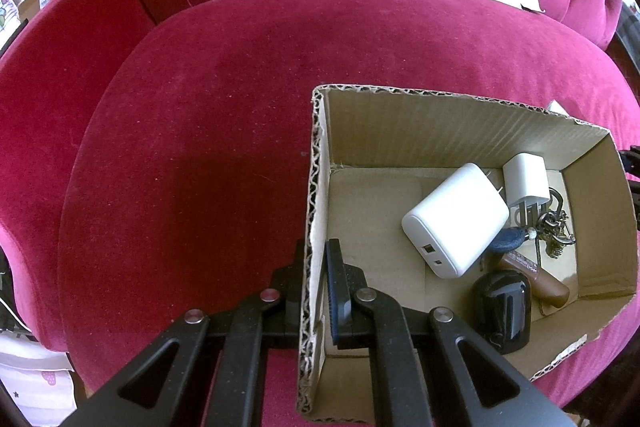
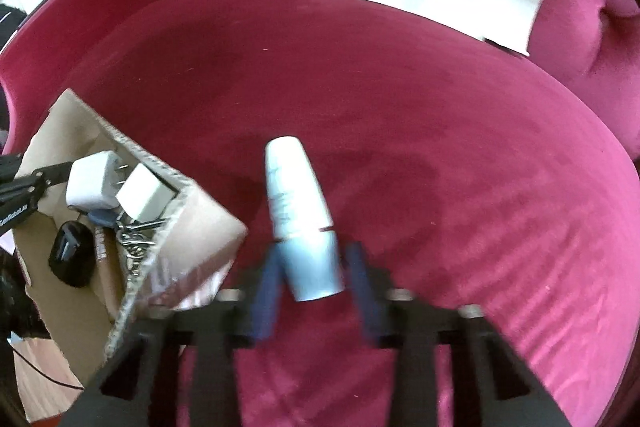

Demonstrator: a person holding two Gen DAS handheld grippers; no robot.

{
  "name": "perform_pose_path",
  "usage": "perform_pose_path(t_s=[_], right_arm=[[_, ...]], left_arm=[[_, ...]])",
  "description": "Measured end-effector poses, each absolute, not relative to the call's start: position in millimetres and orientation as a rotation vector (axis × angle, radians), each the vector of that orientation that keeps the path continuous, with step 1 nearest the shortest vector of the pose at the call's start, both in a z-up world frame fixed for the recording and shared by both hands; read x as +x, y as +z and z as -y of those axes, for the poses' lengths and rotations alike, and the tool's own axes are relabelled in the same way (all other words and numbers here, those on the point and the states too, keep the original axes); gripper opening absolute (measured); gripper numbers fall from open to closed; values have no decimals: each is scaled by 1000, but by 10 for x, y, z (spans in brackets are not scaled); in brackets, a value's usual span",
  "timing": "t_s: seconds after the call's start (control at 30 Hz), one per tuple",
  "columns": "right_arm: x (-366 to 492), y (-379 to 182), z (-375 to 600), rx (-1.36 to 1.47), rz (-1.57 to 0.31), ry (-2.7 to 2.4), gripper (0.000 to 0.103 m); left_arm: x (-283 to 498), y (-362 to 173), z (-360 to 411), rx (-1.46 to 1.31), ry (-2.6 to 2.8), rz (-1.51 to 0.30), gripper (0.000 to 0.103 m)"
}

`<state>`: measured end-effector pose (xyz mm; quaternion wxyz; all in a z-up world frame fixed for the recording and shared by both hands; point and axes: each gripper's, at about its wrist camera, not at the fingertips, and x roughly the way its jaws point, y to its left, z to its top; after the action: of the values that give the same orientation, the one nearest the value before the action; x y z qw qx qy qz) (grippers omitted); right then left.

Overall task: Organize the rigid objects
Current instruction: 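Grasp the white-and-blue tube with the right tool, then carry the white-and-blue tube with the right tool over the box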

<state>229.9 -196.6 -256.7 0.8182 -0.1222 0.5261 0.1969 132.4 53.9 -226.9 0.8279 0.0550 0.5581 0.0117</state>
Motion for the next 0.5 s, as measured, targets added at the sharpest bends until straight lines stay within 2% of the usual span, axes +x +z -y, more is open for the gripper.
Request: perform_pose_path(t_s=[0.5], right_arm=[[2217,-2427,1934,-256,-1096,370,26]], left_arm=[[1329,-2279,-539,113,29,-1186,8]])
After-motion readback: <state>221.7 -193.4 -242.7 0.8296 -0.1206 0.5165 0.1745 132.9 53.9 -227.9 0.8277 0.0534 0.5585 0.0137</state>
